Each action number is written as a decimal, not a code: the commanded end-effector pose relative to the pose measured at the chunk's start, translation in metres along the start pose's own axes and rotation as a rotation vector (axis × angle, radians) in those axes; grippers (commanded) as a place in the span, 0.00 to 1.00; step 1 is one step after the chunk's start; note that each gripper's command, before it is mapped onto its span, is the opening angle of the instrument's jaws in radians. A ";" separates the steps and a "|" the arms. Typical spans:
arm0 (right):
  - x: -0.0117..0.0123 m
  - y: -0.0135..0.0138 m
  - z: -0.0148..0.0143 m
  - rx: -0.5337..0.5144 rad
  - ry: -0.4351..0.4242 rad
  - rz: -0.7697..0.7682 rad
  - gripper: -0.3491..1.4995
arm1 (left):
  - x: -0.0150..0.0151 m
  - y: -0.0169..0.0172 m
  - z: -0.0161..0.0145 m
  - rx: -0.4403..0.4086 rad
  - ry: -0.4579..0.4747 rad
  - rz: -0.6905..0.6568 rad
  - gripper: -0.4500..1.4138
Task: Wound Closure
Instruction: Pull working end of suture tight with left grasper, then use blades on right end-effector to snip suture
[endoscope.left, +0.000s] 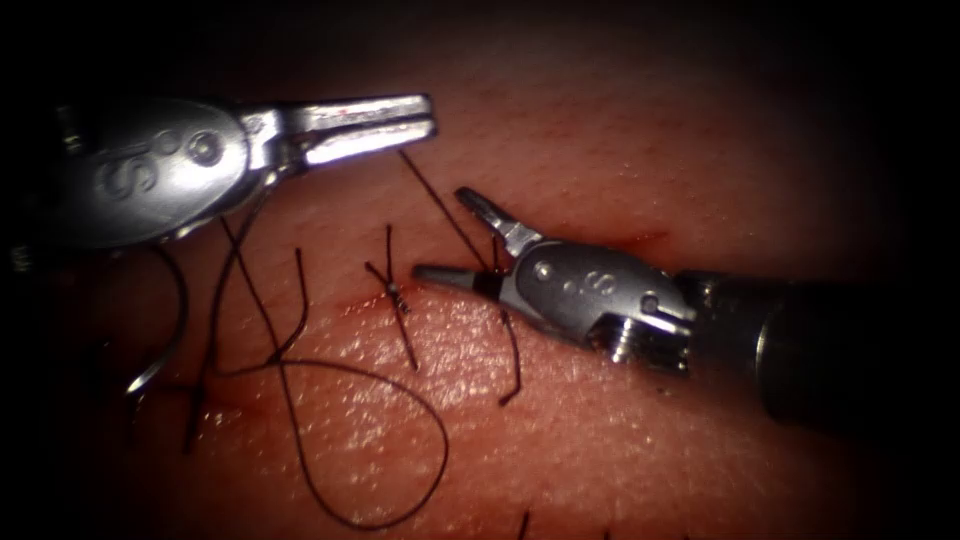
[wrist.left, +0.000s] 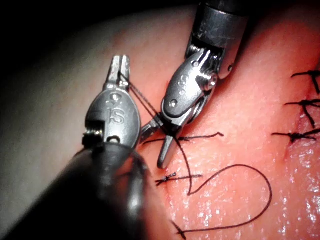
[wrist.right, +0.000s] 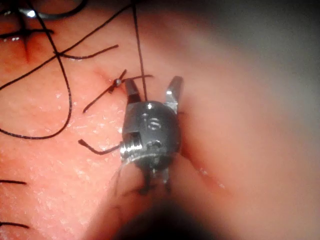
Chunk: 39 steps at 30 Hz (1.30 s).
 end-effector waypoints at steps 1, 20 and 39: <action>0.0002 -0.0004 0.0011 0.002 0.005 0.000 0.75 | -0.0002 -0.0004 0.0006 0.000 0.002 0.003 0.00; -0.0001 -0.0003 0.0024 -0.015 0.009 0.023 0.00 | 0.0010 0.0013 0.0003 -0.003 0.008 0.022 0.00; 0.0003 0.0169 -0.0165 -0.116 0.032 -0.140 0.88 | 0.0020 0.0181 0.0056 -0.322 0.215 0.037 0.00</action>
